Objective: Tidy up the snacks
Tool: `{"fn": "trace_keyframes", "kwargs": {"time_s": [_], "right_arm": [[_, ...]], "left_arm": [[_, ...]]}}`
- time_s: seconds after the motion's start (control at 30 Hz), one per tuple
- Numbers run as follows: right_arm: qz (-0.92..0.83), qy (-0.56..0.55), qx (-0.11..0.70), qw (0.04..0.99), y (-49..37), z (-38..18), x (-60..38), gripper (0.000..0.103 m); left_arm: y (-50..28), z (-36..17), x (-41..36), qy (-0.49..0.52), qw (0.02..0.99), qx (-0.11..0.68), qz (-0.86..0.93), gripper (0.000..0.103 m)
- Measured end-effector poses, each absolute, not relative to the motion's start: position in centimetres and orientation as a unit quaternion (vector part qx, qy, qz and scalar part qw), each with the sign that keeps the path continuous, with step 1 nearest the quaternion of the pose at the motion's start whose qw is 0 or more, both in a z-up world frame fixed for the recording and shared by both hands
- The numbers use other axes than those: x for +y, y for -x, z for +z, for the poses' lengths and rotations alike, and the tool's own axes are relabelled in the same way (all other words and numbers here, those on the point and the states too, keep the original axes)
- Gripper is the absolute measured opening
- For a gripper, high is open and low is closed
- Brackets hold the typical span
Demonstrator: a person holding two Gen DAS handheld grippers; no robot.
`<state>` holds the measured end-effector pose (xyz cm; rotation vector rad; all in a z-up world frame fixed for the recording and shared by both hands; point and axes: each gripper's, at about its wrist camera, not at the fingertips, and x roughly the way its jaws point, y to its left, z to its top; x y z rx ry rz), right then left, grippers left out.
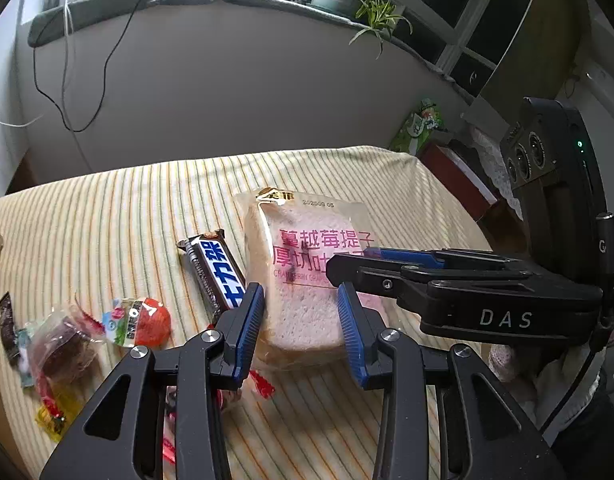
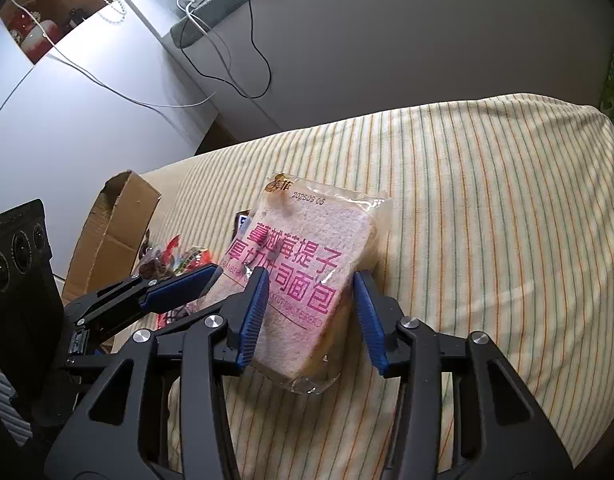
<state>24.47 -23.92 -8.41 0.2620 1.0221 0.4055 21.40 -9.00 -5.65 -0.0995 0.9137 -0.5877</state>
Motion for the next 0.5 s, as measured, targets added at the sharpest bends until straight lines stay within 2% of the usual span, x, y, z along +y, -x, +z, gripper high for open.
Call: {"fn": "trace_keyframes", "kwargs": {"time_s": [0.5], "right_arm": [[0.225, -0.096, 0.461, 0.853, -22.2, -5.0, -19.7, 0.044]], "left_arm": [[-18.1, -2.5, -4.4, 0.069, 0.880, 0.396, -0.255, 0.036]]}}
